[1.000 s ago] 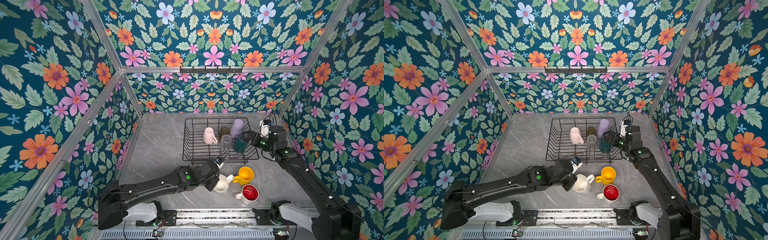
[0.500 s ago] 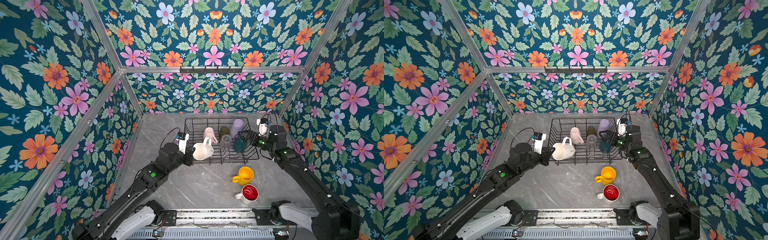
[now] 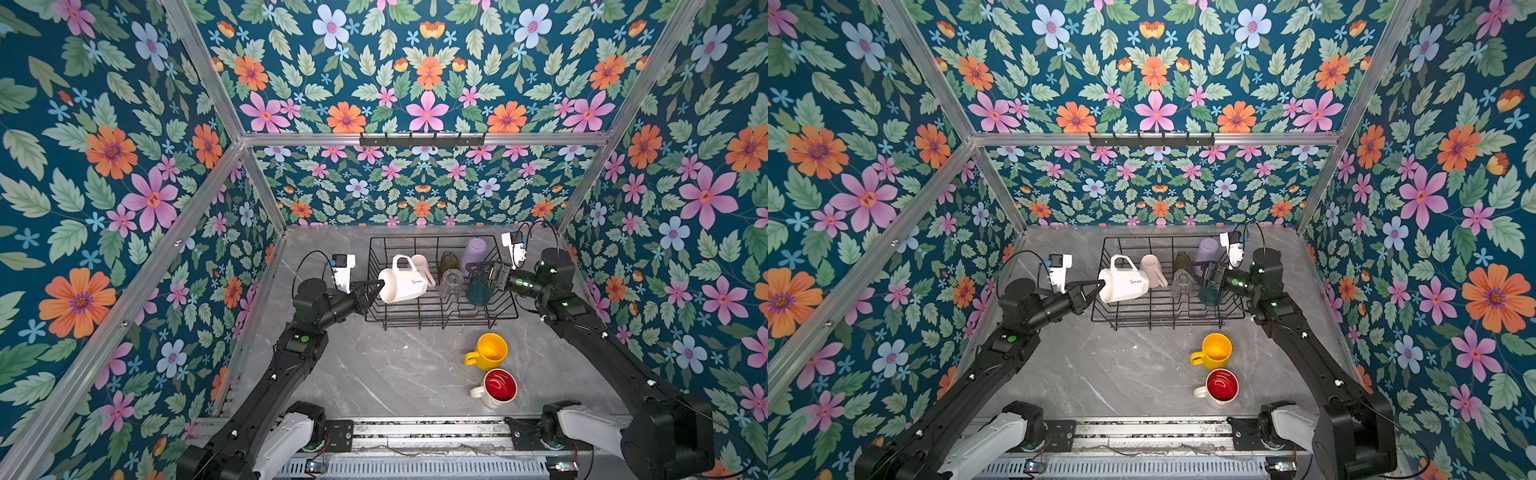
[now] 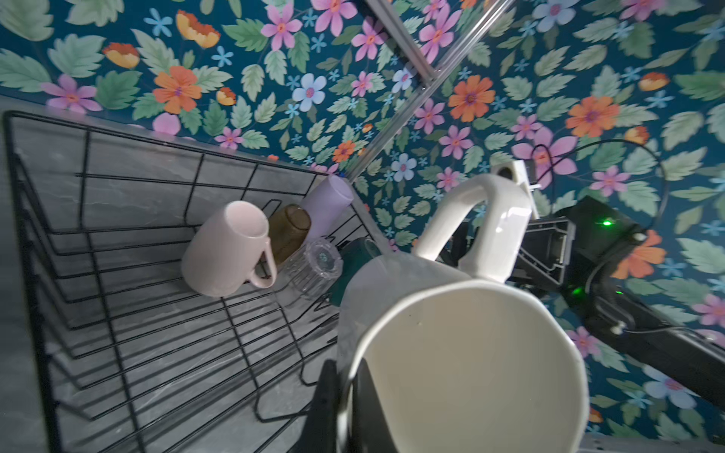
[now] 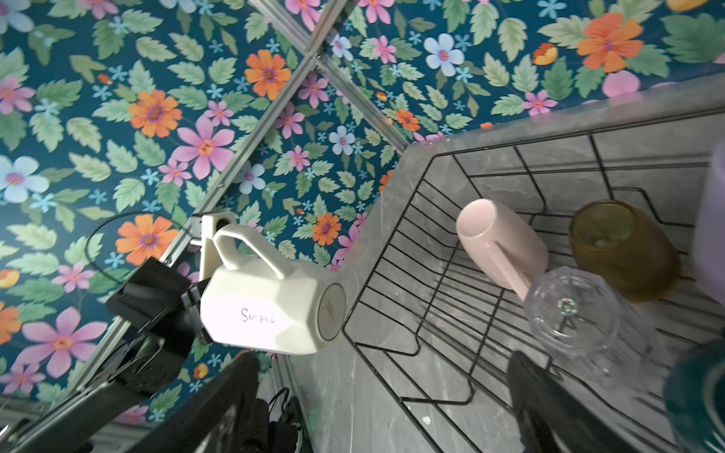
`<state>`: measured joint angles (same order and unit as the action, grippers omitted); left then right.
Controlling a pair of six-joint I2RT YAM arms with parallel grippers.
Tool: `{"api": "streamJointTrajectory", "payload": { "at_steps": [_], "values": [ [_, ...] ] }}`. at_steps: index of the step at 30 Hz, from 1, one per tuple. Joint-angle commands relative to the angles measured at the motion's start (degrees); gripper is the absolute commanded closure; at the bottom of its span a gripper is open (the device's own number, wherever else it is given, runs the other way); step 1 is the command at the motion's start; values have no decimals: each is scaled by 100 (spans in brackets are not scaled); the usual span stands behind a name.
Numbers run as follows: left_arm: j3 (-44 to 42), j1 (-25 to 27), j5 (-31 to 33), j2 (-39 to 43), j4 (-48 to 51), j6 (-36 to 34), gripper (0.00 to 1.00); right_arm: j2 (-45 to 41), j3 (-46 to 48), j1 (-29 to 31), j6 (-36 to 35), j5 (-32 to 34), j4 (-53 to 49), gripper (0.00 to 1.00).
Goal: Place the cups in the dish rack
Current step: 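Lift the white mug with the left gripper toward the rack while the right approaches, then grasp the white mug handle side with the right gripper beside the left gripper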
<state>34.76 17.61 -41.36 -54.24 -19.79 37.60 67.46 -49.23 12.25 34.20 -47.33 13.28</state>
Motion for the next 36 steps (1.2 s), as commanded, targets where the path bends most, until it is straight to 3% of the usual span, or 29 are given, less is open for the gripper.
{"api": "streamJointTrajectory", "payload": {
  "at_steps": [1,7,18,27,36],
  "values": [
    [-92,-22,-988,-101,-1953,739,100,14,-86,226,-215,-488,522,2],
    [-235,-36,-1229,-189,-2641,1047,100,150,-315,841,-633,-623,600,2],
    [-298,-31,-1372,-318,-2930,1342,100,420,-298,1068,-129,-1370,1848,2],
    [-355,-31,-1575,-413,-3447,1615,100,458,-424,1443,-653,-1443,1637,2],
    [-416,-29,-1586,-394,-3647,1768,100,853,-747,1716,-641,-1486,1724,2]
  ]
}}
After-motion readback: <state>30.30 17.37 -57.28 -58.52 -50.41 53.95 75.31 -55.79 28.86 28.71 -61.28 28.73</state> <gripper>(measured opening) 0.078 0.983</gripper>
